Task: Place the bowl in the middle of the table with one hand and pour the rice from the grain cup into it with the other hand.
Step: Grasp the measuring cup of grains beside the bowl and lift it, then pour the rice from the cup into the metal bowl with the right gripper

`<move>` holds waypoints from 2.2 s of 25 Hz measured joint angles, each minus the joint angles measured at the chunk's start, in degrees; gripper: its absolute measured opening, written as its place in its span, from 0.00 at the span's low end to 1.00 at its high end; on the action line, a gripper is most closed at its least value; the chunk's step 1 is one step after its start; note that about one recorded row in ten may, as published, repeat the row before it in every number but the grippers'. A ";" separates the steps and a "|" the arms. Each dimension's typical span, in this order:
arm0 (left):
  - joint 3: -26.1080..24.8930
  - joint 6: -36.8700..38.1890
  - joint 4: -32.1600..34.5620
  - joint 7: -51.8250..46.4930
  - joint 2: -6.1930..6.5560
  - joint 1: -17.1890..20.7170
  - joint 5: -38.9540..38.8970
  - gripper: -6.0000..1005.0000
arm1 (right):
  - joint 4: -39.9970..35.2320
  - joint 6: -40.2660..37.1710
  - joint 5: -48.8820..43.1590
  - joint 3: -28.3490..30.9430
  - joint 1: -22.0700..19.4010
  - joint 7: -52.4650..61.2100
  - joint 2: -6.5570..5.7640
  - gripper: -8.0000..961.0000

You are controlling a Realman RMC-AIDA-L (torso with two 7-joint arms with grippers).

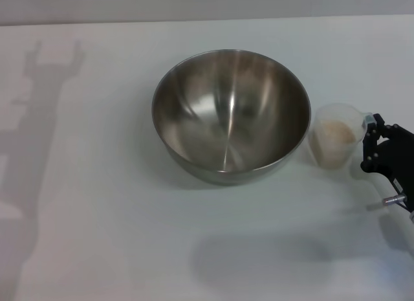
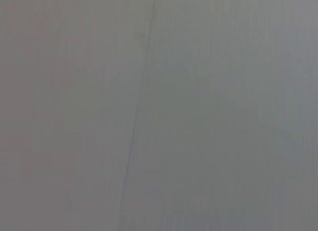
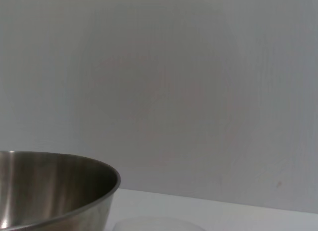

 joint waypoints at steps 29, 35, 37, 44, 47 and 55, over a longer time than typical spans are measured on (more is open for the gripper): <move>0.43 0.04 -1.03 -0.20 -0.06 0.49 0.01 0.84 | -5.63 -17.56 0.04 11.78 7.27 -5.44 0.14 0.02; 0.44 0.05 -1.96 -0.67 -0.09 0.72 0.00 0.84 | -5.63 -17.70 -0.63 7.97 12.03 -17.54 0.18 0.02; 0.44 0.04 -2.32 -0.69 -0.09 0.89 0.00 0.84 | -5.28 -17.00 -0.78 5.88 13.45 -22.46 0.25 0.02; 0.44 0.05 -3.73 -0.70 -0.09 1.93 0.00 0.84 | -3.29 -16.35 -0.81 1.57 15.83 -41.74 0.36 0.02; 0.44 0.04 -3.91 -0.70 -0.11 2.10 0.00 0.84 | -3.14 -16.58 -0.81 1.55 15.98 -46.13 0.36 0.02; 0.44 0.05 -5.23 -0.75 -0.18 3.01 0.00 0.84 | -3.08 -15.46 -4.28 1.50 16.89 -62.19 0.35 0.02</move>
